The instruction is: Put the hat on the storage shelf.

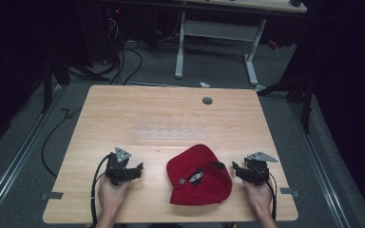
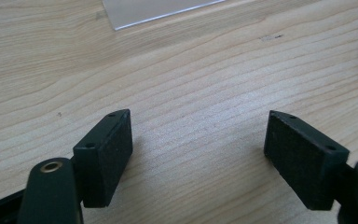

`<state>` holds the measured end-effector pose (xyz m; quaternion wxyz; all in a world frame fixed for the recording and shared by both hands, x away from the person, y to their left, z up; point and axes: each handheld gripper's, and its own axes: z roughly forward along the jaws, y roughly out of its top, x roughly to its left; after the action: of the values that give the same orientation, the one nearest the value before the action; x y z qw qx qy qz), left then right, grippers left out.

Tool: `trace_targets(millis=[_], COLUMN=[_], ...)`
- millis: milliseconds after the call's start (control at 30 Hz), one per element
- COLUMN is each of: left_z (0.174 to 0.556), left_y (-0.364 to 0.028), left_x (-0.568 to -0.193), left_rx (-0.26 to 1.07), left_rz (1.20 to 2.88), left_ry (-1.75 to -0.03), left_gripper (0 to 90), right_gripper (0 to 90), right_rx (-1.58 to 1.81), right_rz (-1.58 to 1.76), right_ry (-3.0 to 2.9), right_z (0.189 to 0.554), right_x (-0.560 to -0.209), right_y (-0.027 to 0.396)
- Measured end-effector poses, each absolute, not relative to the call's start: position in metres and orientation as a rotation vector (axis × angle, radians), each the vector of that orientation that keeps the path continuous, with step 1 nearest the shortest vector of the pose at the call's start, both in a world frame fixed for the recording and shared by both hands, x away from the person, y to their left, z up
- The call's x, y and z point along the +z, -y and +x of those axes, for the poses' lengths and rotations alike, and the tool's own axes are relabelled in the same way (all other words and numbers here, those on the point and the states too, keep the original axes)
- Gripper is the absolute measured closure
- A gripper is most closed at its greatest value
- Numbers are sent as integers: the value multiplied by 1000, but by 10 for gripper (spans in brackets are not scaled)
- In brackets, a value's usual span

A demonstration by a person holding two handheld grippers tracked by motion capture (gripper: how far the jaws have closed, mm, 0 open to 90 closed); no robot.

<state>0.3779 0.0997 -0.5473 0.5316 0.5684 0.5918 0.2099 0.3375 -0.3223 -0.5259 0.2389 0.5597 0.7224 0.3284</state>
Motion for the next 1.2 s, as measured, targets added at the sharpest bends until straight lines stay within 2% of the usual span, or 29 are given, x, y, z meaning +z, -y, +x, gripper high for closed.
trace_targets(millis=[700,1200], left_z=[378,378], left_y=[-99,-99], left_x=[-547,-547], left_rx=[499,500], left_rz=[1355,1353], left_ry=[-1413,-1414], left_gripper=[235,236], right_gripper=[462,405], right_rx=[1181,1302], right_rz=[1501,1374], right_ry=[-1980,-2043], right_z=[300,276], right_x=[-489,-465], right_y=[337,323])
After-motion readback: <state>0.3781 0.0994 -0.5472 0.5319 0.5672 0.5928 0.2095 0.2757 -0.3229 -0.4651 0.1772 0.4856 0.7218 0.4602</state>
